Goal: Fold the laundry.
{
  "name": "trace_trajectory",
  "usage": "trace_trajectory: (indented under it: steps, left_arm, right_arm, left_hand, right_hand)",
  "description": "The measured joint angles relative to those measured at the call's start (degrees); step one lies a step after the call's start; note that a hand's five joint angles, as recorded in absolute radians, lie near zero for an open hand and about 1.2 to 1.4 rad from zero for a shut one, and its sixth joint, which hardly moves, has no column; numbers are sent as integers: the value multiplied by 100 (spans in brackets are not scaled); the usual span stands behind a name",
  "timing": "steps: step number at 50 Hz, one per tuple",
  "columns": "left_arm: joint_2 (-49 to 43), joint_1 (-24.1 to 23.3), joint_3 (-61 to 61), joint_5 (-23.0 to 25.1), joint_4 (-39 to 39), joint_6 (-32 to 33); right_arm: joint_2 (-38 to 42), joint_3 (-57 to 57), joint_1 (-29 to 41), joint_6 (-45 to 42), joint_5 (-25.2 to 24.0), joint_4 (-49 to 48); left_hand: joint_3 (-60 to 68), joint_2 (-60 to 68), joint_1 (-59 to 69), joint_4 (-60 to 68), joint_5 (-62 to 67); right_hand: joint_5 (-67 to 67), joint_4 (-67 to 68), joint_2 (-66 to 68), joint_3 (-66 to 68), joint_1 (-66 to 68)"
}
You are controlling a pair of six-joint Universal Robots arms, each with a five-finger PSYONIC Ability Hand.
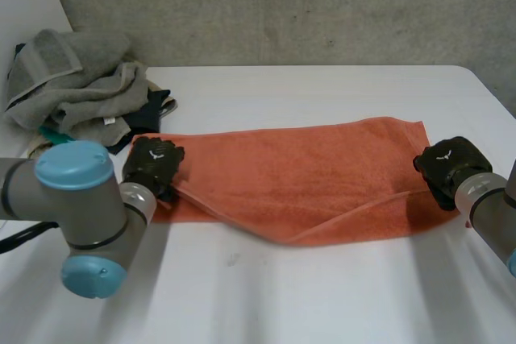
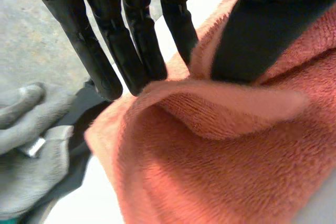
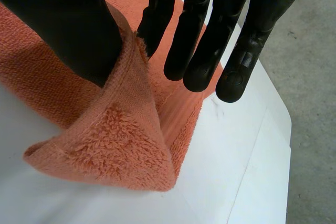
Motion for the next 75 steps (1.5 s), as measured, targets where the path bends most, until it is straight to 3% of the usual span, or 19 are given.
trace_trajectory:
  steps: [3,12,14,20,21,26,31,35,43,47,49,53,58,65,75]
  left_arm:
    - [326,73,-222,16,-17,198]
    - [1610,209,-796,37,-462,867]
    - [2393,286,-920,48,-990,1032]
    - [3450,416,-877,171,-1893,1075]
    - [3769,505,-823,280,-2319,1072]
    - [3937,750,-750,638,-3241,1050]
    - [3335,872,-661,852,-3526,1049]
    - [1999,907,-82,898,-3191,1102]
    - [190,863,1909,718,-2214,1319]
    - [-292,787,3263,643,-1224,1450]
    - [-389,740,3980,630,-292,1455]
    - [-308,689,4494,626,997,1277]
    - [-79,666,4453,625,1599,884]
    - [156,718,3330,658,1322,434]
    - [-140,768,1504,686,1206,418]
  right_arm:
    - [-25,-23,-3,-29,4,53]
    - [-520,-223,-22,-426,4,691]
    - [-983,-439,-33,-842,-1,1269]
    - [-1690,-791,-72,-1451,-6,2112]
    - [-1921,-893,-97,-1652,-11,2385]
    - [-2301,-959,-158,-2043,-34,2925]
    - [-1933,-855,-167,-2083,-39,2932]
    - [-786,-1103,-122,-2022,92,2555]
    - [559,-2660,246,-1684,756,1118]
    - [886,-3702,515,-1449,984,-198]
    - [929,-4178,606,-1339,1038,-1134]
    - [872,-4510,674,-1270,1046,-2209]
    - [774,-4513,743,-1253,1013,-2718]
    - [767,-3833,810,-1238,903,-2451]
    - [1287,-2613,733,-982,608,-1983]
  left_hand:
    - [539,563,290,565,461]
    - [658,679,290,669,467]
    - [658,679,290,669,467]
    - [658,688,290,670,484]
    - [659,691,290,671,516]
    - [661,692,290,678,516]
    - [674,692,290,691,516]
    - [683,702,290,693,516]
    - [683,703,290,694,516]
    - [685,705,290,695,516]
    - [685,706,290,695,516]
    - [685,706,290,695,516]
    - [685,707,290,695,592]
    - [685,707,290,695,594]
    - [686,707,290,695,594]
  right_hand:
    - [0,0,0,0,0]
    - [0,0,0,0,0]
    - [0,0,0,0,0]
    - [0,0,0,0,0]
    - [0,0,0,0,0]
    - [0,0,0,0,0]
    - [0,0,0,0,0]
    - [0,0,0,0,0]
    - [0,0,0,0,0]
    - [0,0,0,0,0]
    - [0,0,0,0,0]
    - [0,0,0,0,0]
    - [5,0,0,0,0]
    - [5,0,0,0,0]
    - [5,0,0,0,0]
